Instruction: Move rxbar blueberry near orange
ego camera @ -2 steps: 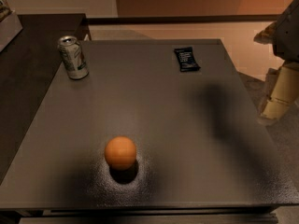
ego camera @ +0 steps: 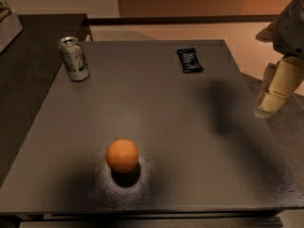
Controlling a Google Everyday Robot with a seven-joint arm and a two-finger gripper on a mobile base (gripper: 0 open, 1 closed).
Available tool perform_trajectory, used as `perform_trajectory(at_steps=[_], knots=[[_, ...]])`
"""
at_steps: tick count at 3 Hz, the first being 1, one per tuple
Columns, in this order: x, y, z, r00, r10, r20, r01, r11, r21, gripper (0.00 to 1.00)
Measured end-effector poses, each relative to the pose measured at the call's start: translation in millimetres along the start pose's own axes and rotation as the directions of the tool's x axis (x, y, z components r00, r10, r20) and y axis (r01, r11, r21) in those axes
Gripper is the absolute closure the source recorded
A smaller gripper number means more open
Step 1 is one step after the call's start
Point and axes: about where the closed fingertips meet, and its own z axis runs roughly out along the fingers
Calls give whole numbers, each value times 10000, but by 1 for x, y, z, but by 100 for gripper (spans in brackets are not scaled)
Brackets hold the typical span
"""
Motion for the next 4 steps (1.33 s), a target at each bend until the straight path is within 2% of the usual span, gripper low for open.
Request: perform_trajectory(at_steps=[1,2,3,4], knots=[[0,-32,17,9957,846,377,-850,9963,94,0],[-3,-66,32,9786,1943,685,-1974,9794,421,0],[-13,-95,52,9492,2999,955,-3067,9495,666,0],[-30,-119,79,9060,4086,1100,-4170,9064,671,0]])
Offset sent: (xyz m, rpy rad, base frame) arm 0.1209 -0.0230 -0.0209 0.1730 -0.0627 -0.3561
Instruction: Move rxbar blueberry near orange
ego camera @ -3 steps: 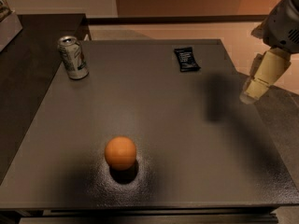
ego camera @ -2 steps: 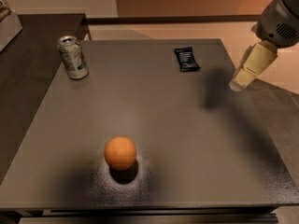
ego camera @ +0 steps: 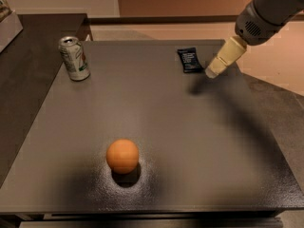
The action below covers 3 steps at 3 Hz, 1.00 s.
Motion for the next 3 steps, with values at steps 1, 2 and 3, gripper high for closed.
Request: perform_trajectory(at_steps=[1,2,3], knots=[[-18,-7,25,9944,1045,-185,-1044,9945,73,0],[-33,-12,51,9747,2162,-570,-2158,9764,128,0],[-51,-12,79,9317,3471,-1070,-3441,9378,463,0]])
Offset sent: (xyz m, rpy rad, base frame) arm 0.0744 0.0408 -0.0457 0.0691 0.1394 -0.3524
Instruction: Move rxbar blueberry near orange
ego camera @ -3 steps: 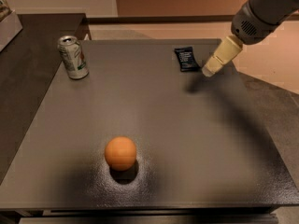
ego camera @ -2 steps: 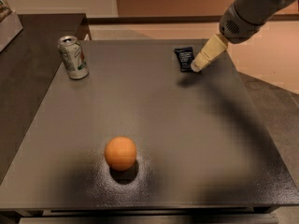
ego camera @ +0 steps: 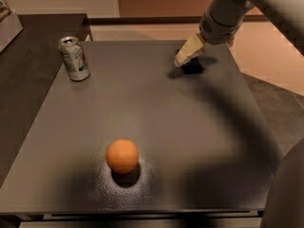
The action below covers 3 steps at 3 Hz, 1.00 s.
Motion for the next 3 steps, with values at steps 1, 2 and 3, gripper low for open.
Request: perform_trajectory(at_steps=[1,2,3], knots=[[-7,3,11,9976,612,-310,-605,9979,226,0],[-11,-2,40,9817,1595,-1041,-1545,9865,545,0],[-11,-12,62,9621,2281,-1494,-2187,9728,768,0]])
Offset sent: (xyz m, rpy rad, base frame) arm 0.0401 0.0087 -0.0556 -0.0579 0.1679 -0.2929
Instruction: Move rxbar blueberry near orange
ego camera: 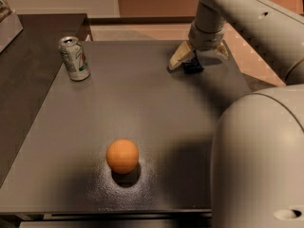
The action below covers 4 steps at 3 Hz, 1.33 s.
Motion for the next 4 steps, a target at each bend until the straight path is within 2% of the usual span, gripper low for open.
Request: perform_trajectory(at_steps=[1,2,4], knots=[[-5,-5,13,9989,407,-244,-407,9992,30,0],[-10,-4,17,9982,506,-321,-504,9987,76,18],[-15,-2,9,9987,467,-209,-465,9989,105,64]])
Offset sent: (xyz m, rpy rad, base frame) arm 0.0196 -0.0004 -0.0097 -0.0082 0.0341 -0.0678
